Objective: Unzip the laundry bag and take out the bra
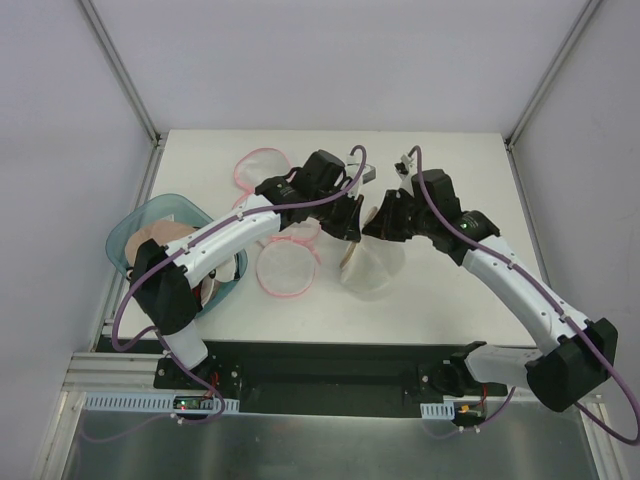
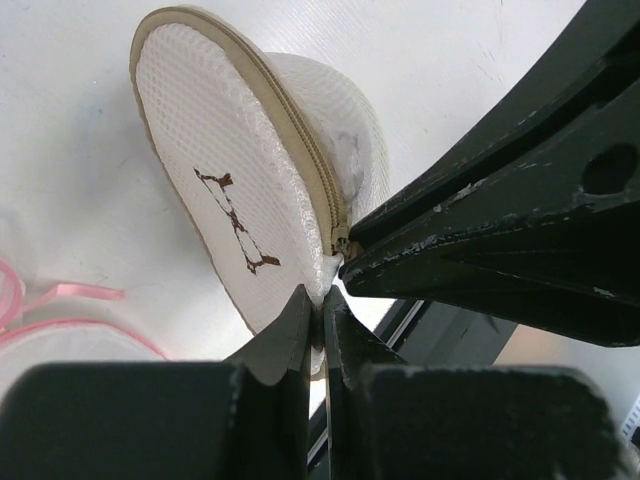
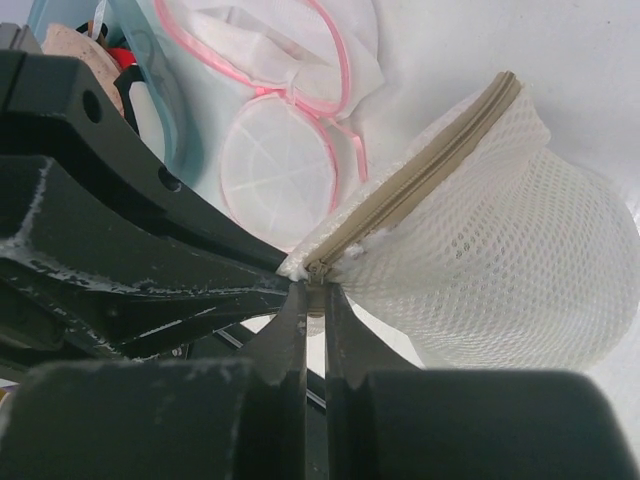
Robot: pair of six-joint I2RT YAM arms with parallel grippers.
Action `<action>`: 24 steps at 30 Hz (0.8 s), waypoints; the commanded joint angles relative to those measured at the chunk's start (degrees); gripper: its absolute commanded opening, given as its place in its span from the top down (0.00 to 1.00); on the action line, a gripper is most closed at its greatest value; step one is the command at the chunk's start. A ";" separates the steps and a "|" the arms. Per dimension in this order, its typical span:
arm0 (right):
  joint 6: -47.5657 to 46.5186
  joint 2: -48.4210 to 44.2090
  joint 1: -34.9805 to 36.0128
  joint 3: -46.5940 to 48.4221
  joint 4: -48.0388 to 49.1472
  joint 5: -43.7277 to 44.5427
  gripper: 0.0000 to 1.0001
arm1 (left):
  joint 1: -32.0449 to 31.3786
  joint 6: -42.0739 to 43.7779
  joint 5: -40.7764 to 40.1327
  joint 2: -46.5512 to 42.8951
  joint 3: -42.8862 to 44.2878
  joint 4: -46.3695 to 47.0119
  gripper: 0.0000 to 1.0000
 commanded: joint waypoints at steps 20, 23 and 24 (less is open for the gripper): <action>-7.33 13.14 -16.08 15.05 -3.62 -10.58 0.99 | -0.05 6.02 1.03 -7.05 -6.90 2.45 1.00; -6.72 17.01 -17.48 14.79 -2.39 -12.42 0.99 | -0.14 6.55 0.77 -7.67 -7.86 2.80 1.00; -6.45 17.89 -17.84 14.61 -1.34 -13.48 0.98 | -0.14 6.81 0.85 -7.93 -8.21 2.98 1.00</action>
